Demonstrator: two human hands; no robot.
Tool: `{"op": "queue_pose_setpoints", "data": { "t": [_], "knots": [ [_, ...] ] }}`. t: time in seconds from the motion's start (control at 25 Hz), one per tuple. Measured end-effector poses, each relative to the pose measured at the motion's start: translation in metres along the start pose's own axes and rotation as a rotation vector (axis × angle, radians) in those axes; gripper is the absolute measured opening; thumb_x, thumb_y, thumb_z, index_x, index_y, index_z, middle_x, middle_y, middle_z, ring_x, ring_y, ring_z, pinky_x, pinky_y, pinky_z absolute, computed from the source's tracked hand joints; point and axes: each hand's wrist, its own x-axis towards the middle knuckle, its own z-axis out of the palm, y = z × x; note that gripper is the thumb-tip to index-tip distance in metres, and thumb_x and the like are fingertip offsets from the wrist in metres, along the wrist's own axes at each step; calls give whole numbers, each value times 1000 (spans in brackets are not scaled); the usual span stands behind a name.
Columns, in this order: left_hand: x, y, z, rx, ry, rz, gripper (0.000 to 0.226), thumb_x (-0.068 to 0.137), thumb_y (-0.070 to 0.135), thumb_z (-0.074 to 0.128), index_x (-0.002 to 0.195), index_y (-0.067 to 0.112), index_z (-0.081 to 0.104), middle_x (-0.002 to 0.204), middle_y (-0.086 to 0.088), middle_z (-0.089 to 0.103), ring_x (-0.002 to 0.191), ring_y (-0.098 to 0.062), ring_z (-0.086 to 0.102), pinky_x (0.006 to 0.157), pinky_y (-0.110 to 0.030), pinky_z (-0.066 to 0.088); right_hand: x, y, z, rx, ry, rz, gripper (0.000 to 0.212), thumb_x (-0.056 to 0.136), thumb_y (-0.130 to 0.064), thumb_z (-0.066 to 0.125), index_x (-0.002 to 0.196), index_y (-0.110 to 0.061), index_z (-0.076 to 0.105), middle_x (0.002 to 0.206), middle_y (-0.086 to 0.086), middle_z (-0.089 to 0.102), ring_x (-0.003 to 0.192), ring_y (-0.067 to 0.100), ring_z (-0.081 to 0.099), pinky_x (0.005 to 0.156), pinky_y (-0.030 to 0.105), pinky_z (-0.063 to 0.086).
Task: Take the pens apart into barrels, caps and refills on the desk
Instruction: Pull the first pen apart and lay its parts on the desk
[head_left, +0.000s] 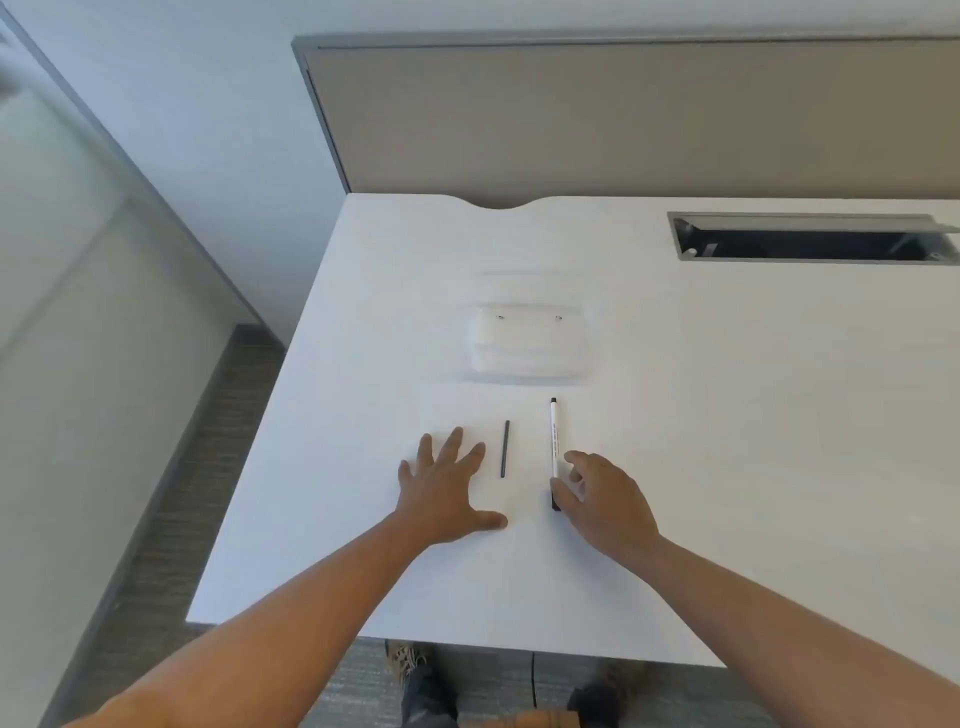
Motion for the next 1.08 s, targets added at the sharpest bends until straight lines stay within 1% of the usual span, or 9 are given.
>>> {"op": "queue_pose_setpoints", "data": {
  "t": [0.12, 0.2, 0.32, 0.48, 0.56, 0.76, 0.88, 0.96, 1.08],
  "knots": [
    [-1, 2, -4, 34, -26, 11, 116, 64, 77, 70, 158, 41, 11, 170, 9, -9, 155, -34, -12, 119, -65, 12, 4, -4, -2, 21, -8, 29, 29, 89, -43, 60, 91, -14, 59, 76, -2, 59, 73, 24, 57, 64, 38, 49],
    [3, 1, -6, 33, -24, 1, 116, 64, 74, 73, 158, 40, 13, 170, 8, -6, 155, -35, -10, 118, -65, 16, 8, -7, -3, 1, -33, 34, 34, 87, -45, 64, 75, -19, 45, 67, -6, 50, 65, 21, 50, 55, 35, 40],
    [5, 2, -7, 56, -41, -8, 116, 64, 72, 76, 158, 39, 15, 170, 8, -5, 155, -35, -8, 118, -66, 18, 12, -10, -1, -80, -59, 37, 37, 86, -42, 68, 73, -21, 40, 69, -6, 50, 66, 22, 51, 57, 36, 40],
    [4, 1, -6, 45, -39, -9, 116, 63, 71, 77, 158, 40, 16, 170, 7, -3, 155, -35, -7, 118, -66, 17, 14, -10, 1, -3, -66, 130, 17, 84, -26, 67, 81, -15, 54, 75, -1, 63, 71, 25, 59, 65, 36, 49],
    [4, 1, -7, 43, -30, -7, 116, 63, 71, 77, 157, 40, 16, 170, 7, -3, 155, -36, -7, 118, -66, 18, 13, -9, 1, 33, -66, 163, 14, 81, -24, 67, 83, -12, 59, 76, 1, 67, 71, 25, 61, 64, 34, 49],
    [7, 3, -16, -30, -58, -32, 109, 65, 65, 80, 156, 37, 27, 169, 7, 6, 155, -32, -1, 118, -59, 22, 13, -3, -2, 252, -33, 242, 7, 75, -19, 68, 77, -15, 62, 60, -7, 58, 59, 18, 52, 61, 30, 45],
    [11, 8, -29, -268, 80, -40, 87, 74, 62, 77, 148, 26, 46, 161, 4, 29, 148, -24, 24, 114, -41, 34, 8, -2, -4, 350, 5, 169, 6, 72, -18, 65, 72, -16, 60, 55, -8, 49, 53, 13, 40, 54, 27, 40],
    [13, 16, -38, -566, 218, -33, 69, 82, 56, 74, 140, 24, 55, 146, 5, 49, 132, -18, 48, 104, -33, 43, 4, -4, -5, 367, -6, 89, 5, 72, -20, 64, 72, -20, 59, 57, -9, 51, 52, 9, 39, 52, 23, 39],
    [15, 29, -54, -974, 198, -7, 53, 88, 50, 71, 133, 25, 63, 113, 8, 70, 102, -12, 67, 91, -31, 50, 2, -8, -7, 366, -31, 14, 5, 72, -23, 63, 73, -26, 59, 59, -12, 53, 53, 6, 42, 52, 19, 39]
  ]
}}
